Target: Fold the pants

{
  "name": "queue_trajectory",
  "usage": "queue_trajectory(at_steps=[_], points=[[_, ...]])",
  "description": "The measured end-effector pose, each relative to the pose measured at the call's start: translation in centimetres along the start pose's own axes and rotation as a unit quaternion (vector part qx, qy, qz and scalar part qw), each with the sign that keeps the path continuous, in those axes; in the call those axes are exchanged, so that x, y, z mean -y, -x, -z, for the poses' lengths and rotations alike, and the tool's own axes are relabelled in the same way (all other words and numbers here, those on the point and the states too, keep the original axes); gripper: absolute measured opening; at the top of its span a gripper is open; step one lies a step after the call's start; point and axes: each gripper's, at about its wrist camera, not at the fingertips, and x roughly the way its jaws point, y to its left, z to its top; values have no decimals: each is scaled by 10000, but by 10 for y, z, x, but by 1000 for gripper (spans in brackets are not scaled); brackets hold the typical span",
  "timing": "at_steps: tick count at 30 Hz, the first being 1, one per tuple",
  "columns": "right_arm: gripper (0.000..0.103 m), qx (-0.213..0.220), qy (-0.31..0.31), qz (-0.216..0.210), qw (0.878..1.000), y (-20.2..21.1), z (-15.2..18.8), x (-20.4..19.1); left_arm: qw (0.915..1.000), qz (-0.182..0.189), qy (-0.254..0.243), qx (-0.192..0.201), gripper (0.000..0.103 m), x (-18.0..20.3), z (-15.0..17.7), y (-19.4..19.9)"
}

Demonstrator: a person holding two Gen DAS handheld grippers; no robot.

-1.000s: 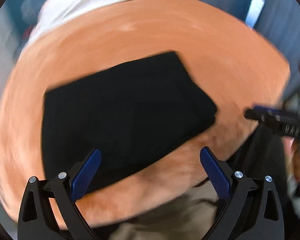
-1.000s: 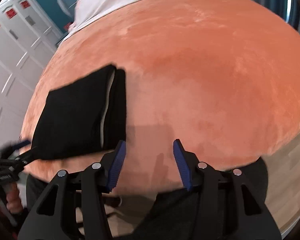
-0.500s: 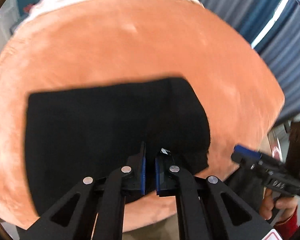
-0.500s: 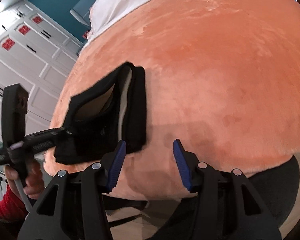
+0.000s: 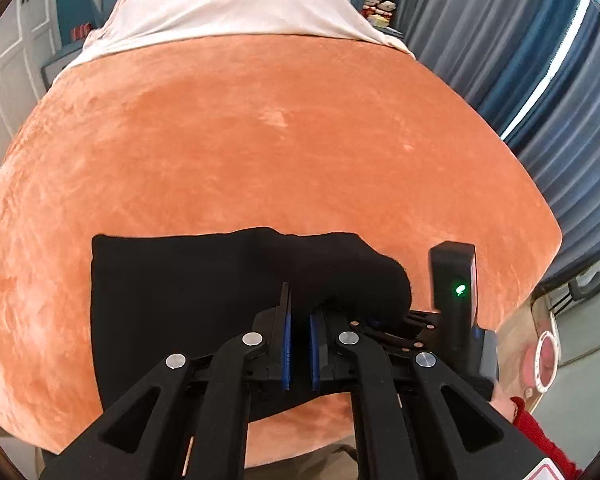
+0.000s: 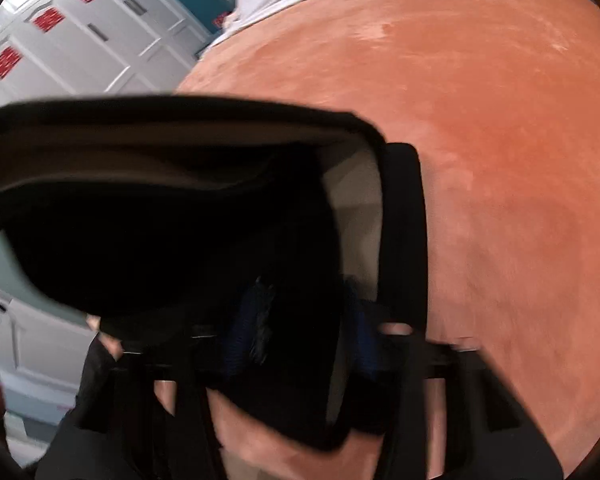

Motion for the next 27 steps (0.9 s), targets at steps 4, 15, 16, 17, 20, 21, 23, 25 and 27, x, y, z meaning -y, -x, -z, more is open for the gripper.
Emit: queue_trajectory(at_steps=[4,15,16,17,20,21,23,25,27], points=[[3,640,196,50,9977,58,1,-14,9997,217,-89,-66,5,3,6,-1],[11,555,-1561,-1173,9792,79,16,72,9964,209,-334,-752,12,29,52,-75],[11,441,-1730,-1558,9715,75,18,76,9963,148,-396,-753,22,31,52,-73],[11,275,-1827,-1845,9653,68,18,78,9962,111,-449,-740,36,33,52,-69],[11,-217,-1743,-1804,9678,45,20,69,9966,-237,-487,-620,87,31,57,-55],[11,-445,-1761,-1919,9645,32,21,65,9975,-236,-484,-465,88,27,59,-46],[10,-691,-1733,-2039,9610,14,22,56,9976,-212,-496,-439,88,26,61,-43],[0,-642,-1316,-1493,9779,14,13,37,9968,-357,-509,-507,88,22,60,-44],[0,-96,-964,-1186,9882,47,-2,21,9966,-438,-501,-489,88,21,58,-43]])
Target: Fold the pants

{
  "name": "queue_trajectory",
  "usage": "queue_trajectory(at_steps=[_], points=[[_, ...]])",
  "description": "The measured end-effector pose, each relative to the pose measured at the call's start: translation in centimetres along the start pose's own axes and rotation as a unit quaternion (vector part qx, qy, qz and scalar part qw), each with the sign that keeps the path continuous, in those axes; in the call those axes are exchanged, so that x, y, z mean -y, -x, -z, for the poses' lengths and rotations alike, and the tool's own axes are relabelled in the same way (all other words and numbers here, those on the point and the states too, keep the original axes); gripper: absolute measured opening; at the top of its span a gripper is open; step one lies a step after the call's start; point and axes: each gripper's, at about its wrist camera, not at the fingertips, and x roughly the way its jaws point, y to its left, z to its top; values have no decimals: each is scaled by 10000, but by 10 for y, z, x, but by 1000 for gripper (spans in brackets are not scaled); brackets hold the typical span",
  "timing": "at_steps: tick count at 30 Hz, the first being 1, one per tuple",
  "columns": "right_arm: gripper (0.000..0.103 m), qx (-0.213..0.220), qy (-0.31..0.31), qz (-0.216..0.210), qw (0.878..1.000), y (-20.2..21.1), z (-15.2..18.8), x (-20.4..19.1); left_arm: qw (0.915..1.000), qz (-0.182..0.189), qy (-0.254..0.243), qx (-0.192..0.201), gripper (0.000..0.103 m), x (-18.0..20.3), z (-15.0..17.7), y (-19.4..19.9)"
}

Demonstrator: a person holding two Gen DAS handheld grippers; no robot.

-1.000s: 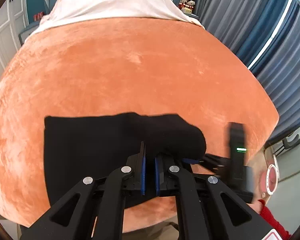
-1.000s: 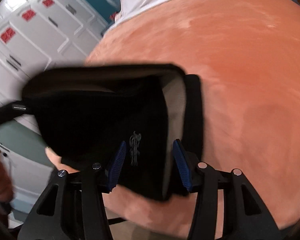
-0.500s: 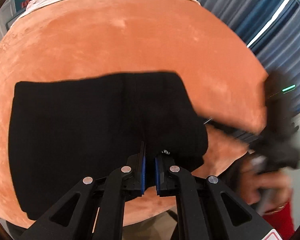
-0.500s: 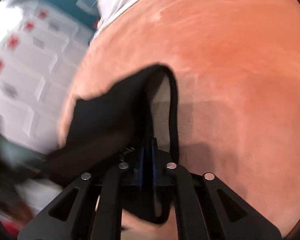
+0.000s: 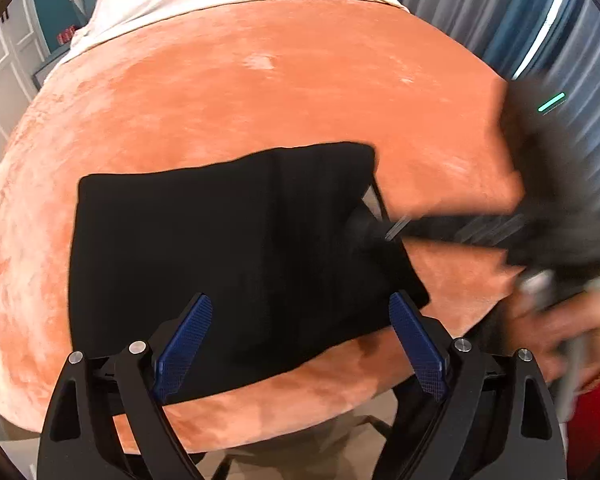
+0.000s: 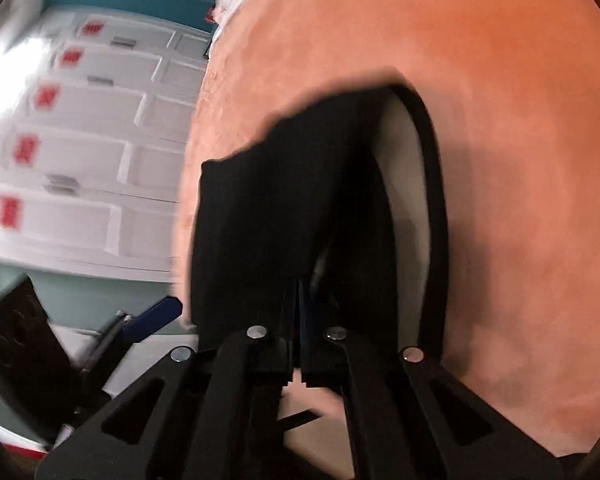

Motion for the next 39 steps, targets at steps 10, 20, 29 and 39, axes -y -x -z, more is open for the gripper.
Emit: queue_trajectory(at_steps=[10,20,29,39], points=[[2,837,226,1347,9871,58,19,5,9984,-389,159,-371,88,-9,3,-21],[0,136,443,1408,9890,-28,22,9,9881,-1325,272,-733,88,-53,19,-45],[5,447,903,1630,9815,-19,17,-55,9855,-1508,192,-750,90,-62,27,-56],[0,395,655,2357,9688,-49,-69,-23,9892,-1190,400,-759,91,-76,25,-55]])
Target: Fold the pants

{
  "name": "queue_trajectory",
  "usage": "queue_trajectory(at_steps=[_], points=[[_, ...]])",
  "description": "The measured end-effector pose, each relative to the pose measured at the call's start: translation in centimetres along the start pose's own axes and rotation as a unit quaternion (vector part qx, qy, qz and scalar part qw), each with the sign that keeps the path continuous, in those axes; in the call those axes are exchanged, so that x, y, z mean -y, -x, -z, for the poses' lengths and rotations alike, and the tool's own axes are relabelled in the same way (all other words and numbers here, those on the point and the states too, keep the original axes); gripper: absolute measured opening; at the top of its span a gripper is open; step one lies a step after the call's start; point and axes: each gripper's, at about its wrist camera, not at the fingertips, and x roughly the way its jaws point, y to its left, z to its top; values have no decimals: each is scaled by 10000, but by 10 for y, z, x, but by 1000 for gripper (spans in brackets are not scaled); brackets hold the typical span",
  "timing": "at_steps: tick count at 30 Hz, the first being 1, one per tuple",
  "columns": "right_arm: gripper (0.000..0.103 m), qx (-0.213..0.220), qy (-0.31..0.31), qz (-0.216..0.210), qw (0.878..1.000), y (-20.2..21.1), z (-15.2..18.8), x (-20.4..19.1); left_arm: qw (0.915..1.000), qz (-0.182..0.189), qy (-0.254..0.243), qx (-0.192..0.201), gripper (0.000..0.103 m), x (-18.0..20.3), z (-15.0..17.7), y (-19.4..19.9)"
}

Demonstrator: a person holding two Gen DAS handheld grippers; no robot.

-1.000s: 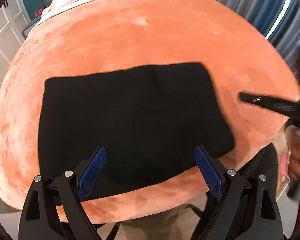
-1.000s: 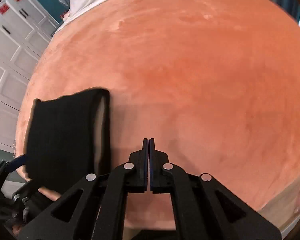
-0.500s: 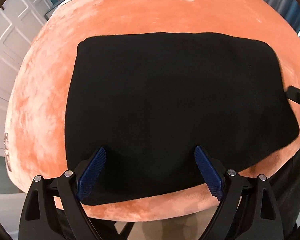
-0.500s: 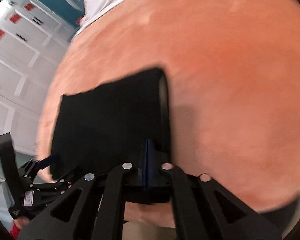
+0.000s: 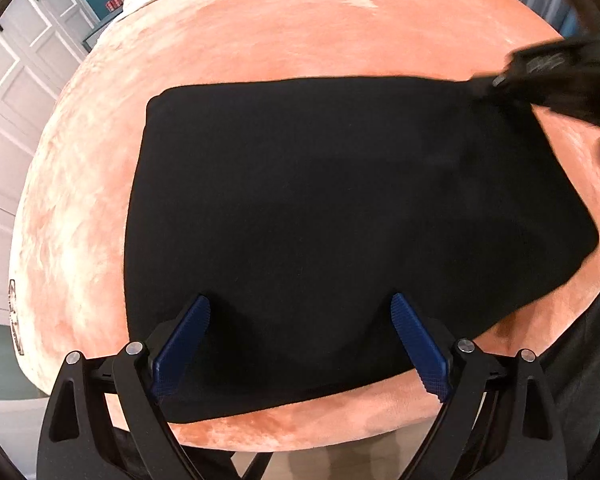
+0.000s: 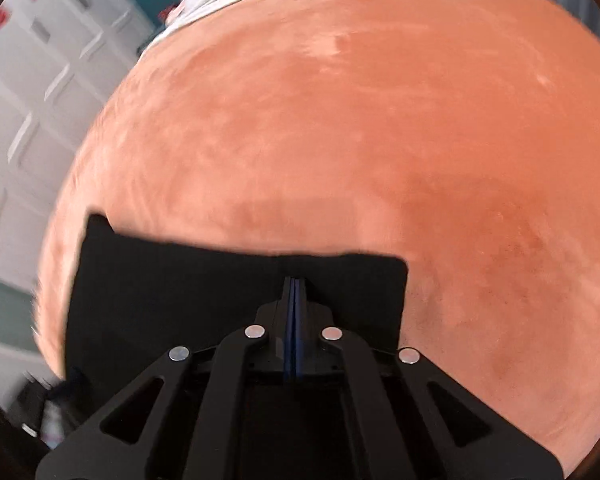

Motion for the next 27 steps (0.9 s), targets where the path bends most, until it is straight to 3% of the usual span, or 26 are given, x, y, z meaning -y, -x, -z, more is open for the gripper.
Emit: queue_trajectory(at_steps=[3,5,6,13,16,18,20,22,23,24,25,26,27], points=[[8,408,74,67,9991,35,12,-5,10000,47,8,-2,92,-1,-4,-4],[38,444,-119,94,9989,47,28,9,10000,67,-17,14,92,-2,-2,-2],[57,466,-207,157,9986,53,38,16,10000,95,-24,15,92,-3,-2,-2],[61,46,-722,-285,9970,54,85,42,9998,174,52,-5,92,-11,2,6],[81,-132,-719,-475,9962,43,93,37,9946,830,583,225,92,-38,6,28],[83,-257,-614,-527,9964,35,98,34,9848,1220,1208,269,92,-76,13,35],[85,-440,-654,-530,9955,23,103,34,9735,1378,1823,75,92,-113,20,20],[89,-469,-942,-792,9913,10,110,41,9543,1660,2448,-429,90,-148,27,-21],[89,-320,-1080,-907,9895,6,111,44,9360,2165,2698,-647,92,-159,31,-46],[87,-283,-1102,-957,9889,4,112,43,9318,2309,2727,-635,94,-162,32,-58],[77,-293,-1057,-1059,9883,0,110,40,9347,2297,2643,-609,97,-160,30,-61],[55,-389,-1121,-1218,9854,-4,109,37,9400,2189,2546,-607,91,-156,28,-59],[40,-406,-1253,-1294,9828,-6,108,36,9432,2252,2384,-527,72,-149,23,-50]])
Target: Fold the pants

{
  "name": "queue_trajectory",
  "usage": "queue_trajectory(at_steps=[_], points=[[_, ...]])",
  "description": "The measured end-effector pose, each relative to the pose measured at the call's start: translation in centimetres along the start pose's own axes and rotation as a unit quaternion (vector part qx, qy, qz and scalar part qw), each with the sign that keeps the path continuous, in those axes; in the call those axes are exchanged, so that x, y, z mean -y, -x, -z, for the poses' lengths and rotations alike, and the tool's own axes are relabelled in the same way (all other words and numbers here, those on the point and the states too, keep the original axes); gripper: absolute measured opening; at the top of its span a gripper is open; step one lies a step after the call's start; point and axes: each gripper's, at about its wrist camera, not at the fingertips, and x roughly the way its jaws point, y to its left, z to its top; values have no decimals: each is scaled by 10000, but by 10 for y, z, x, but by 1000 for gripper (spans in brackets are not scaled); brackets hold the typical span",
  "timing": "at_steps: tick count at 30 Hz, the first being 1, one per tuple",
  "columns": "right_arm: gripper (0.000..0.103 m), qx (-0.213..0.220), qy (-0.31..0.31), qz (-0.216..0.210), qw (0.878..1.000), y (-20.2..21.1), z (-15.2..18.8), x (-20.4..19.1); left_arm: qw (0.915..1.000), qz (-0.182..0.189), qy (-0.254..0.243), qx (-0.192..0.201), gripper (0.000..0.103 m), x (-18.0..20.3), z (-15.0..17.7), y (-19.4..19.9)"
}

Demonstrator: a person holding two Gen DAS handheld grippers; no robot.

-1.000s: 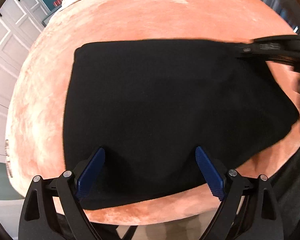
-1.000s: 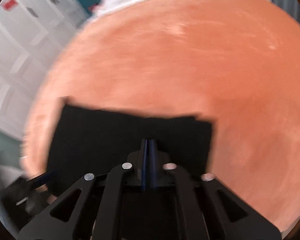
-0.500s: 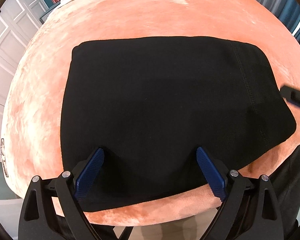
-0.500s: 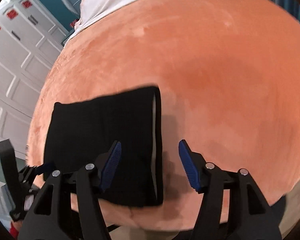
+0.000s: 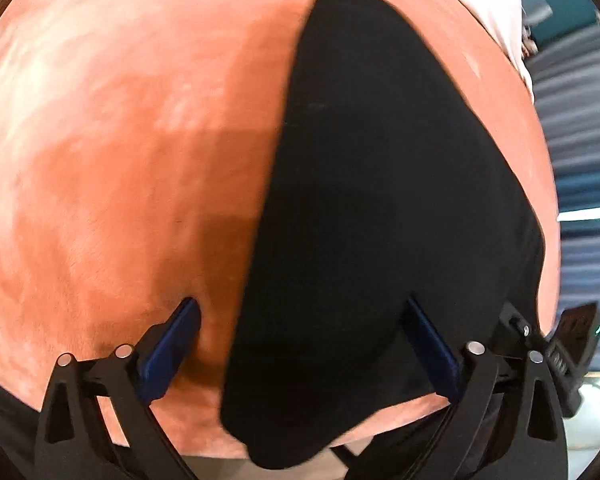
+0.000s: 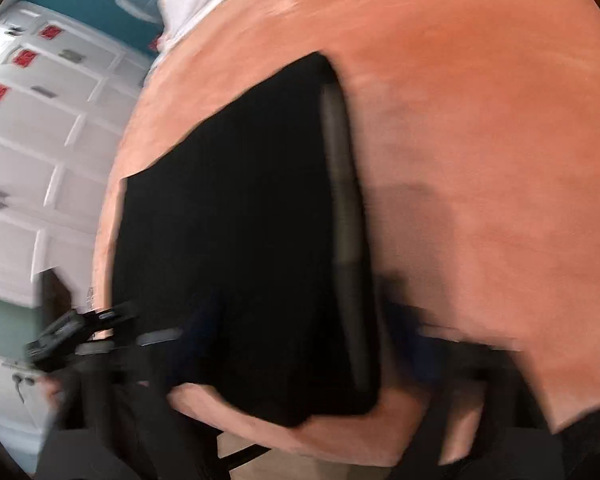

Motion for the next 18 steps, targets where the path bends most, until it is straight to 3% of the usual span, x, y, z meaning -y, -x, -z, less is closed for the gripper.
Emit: queue_trajectory(at_steps=[1,2,3,7,11,13,15,18], points=[[35,-33,29,-15,10000,2,-1,-5,9997,249,-50,-72,43,8,0,6],[34,-17,68,34,10000,5,-2,-9,9998,198,-8,-61,30,12,-1,13],[33,35,152,114,9998,12,-1,-18,9997,226,-112,13,27,20,-3,25],[31,364,312,-141,9988,50,-2,-50,9967,620,-370,376,22,48,-11,82],[31,894,761,-516,9917,108,-22,-103,9856,961,-898,1063,21,85,-40,167],[31,1210,1011,-683,9851,136,-42,-129,9734,1051,-1257,1599,21,108,-69,216],[31,1693,1434,-909,9708,167,-73,-165,9569,1170,-1576,2139,21,133,-94,260],[32,2303,1882,-1067,9488,191,-130,-206,9345,1190,-1870,2785,23,166,-139,294]])
